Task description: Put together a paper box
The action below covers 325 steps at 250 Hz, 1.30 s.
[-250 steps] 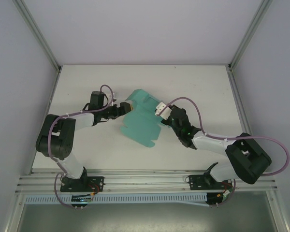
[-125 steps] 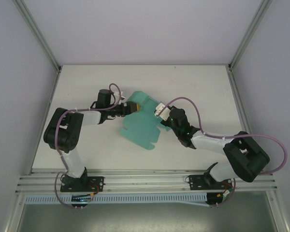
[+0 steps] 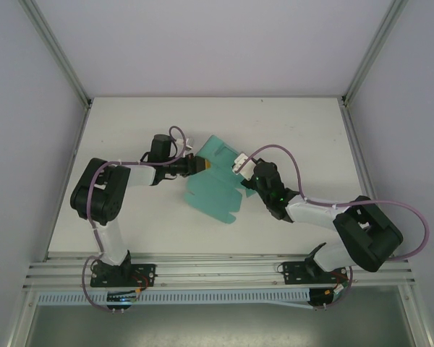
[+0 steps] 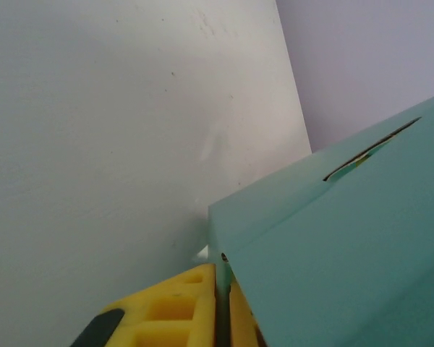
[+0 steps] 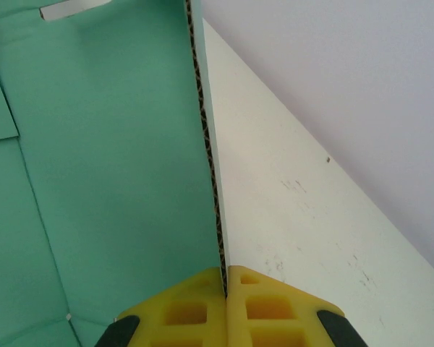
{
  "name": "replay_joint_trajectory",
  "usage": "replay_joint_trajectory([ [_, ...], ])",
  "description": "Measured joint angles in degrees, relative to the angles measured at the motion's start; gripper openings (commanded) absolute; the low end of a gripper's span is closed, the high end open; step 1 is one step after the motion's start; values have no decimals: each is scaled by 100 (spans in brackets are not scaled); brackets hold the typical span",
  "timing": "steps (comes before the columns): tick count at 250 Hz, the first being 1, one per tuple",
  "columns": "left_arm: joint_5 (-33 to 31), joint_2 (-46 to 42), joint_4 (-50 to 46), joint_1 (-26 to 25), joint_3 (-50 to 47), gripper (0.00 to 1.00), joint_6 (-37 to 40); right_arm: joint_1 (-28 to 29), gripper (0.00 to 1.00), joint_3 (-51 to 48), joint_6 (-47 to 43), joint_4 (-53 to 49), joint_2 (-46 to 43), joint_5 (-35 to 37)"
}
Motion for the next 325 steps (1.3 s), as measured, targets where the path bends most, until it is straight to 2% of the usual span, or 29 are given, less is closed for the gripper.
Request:
replay_joint_trajectory([
  [16, -39, 0, -61, -15, 9, 0, -4, 2, 0, 0, 0, -4, 0, 2],
  [43, -44, 0, -107, -22, 35, 10, 17, 2, 0, 0, -11, -15, 0, 9],
  [55, -37, 0, -122, -22, 39, 27, 50, 2, 0, 0, -28, -22, 0, 24],
  [67, -85, -17, -177, -22, 48, 40, 94, 2, 0, 0, -59, -42, 0, 74],
  [79, -188, -42, -302, -17, 55, 59, 120, 2, 0, 4, -90, -46, 0, 133],
  [105, -433, -144, -634, -15, 57, 86, 280, 0, 0, 101, -267, -181, 0, 273],
  [113, -509, -203, -748, -15, 52, 98, 313, 0, 0, 153, -356, -238, 0, 315],
  [188, -1386, -1425, -1700, -15, -72, 99, 785, 2, 0, 933, -1504, -494, 122, 562],
  [250, -1991, -2354, -2216, 33, -118, 98, 1032, 2, 0, 1252, -2354, -645, 728, 809],
  [325, -2538, -2540, -2660, 728, -249, 98, 1045, 15, 0, 1252, -2695, -546, 868, 654],
])
